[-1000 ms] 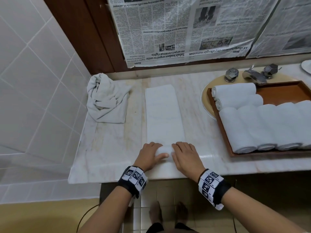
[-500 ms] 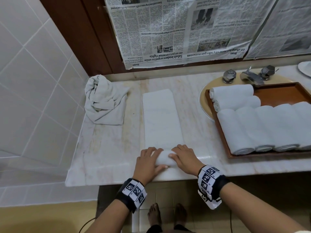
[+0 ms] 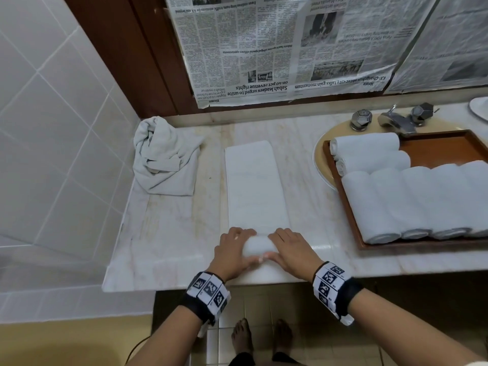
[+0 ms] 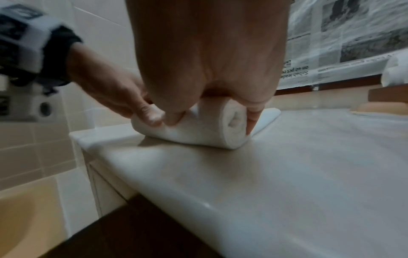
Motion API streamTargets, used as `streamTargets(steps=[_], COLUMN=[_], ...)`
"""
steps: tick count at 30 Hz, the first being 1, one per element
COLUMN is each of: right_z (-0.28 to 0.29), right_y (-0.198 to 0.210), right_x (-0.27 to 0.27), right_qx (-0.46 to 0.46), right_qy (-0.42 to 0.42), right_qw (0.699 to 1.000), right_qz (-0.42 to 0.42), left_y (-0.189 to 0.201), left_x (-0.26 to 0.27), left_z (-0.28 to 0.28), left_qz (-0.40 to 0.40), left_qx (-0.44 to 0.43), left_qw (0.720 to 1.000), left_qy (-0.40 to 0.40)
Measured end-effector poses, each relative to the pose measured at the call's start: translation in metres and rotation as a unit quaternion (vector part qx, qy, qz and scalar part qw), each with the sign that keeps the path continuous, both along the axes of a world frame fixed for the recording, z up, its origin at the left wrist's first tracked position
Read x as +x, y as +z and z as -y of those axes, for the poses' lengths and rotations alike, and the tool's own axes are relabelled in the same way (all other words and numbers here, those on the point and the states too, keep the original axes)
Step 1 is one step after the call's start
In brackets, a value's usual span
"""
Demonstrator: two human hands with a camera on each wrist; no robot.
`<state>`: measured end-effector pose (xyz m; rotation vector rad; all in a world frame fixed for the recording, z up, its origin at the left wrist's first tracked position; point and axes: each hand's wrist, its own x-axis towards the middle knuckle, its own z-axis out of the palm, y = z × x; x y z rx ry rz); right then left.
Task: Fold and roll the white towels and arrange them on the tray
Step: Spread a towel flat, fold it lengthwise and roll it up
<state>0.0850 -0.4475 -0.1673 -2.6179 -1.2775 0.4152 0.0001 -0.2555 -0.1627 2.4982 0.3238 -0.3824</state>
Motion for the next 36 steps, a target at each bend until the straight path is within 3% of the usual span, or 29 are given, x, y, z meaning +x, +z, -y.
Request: streamTargets(steps=[4,8,9,13,15,19,23,29,30,34,36], right_z=[-0.005,-0.004,-0.004,-0.003,-0.004,-0.006,-0.009,-0.004,-0.003,-0.004,-0.007], right_y=[0.005,0.009,0.009,0.003,-0.001,0.007,0.016,0.018,0.019,0.011,0.006], right_x=[0.012,0.015,0.014,-0.002,-0.007,0.006,0.018,0.019,0.015,-0.01,-0.019], right_qx=[0.017,0.012,0.02,0.031,0.012,-0.003,-0.021,-0.033,-0.024,0.03,0.027], right_qy=[-0.046,-0.068,-0.079,-0.043,-0.031,-0.021,-0.04,-0.071,-0.081,-0.057,-0.051], right_qw=[0.995,0.986,0.987,0.997,0.995,1.0,0.995,0.979,0.983,0.995,0.993], right_qz=[-0.084,-0.15,-0.14,0.064,0.091,0.018,-0.091,-0.186,-0.162,0.079,0.106], left_y=[-0.009,-0.01,-0.008,0.004,0.004,-0.002,-0.008,-0.007,-0.005,0.0,0.0], left_x=[-0.018,-0.014,-0.008,0.013,0.018,0.009,-0.013,-0.017,-0.015,0.001,0.008], left_z=[0.008,0.001,-0.002,-0.01,-0.013,-0.009,0.002,-0.003,-0.004,-0.011,-0.014], left_qz=[0.084,0.049,0.028,-0.043,-0.051,0.003,0.095,0.05,0.034,-0.027,-0.043], left_qx=[0.09,0.061,0.038,-0.016,-0.026,-0.034,0.031,0.026,0.015,-0.007,-0.001], left_qw=[0.992,0.997,0.999,0.999,0.998,0.999,0.995,0.998,0.999,0.999,0.999], left_qy=[-0.025,-0.023,-0.022,-0.019,-0.021,-0.002,-0.008,-0.018,-0.023,-0.027,-0.033])
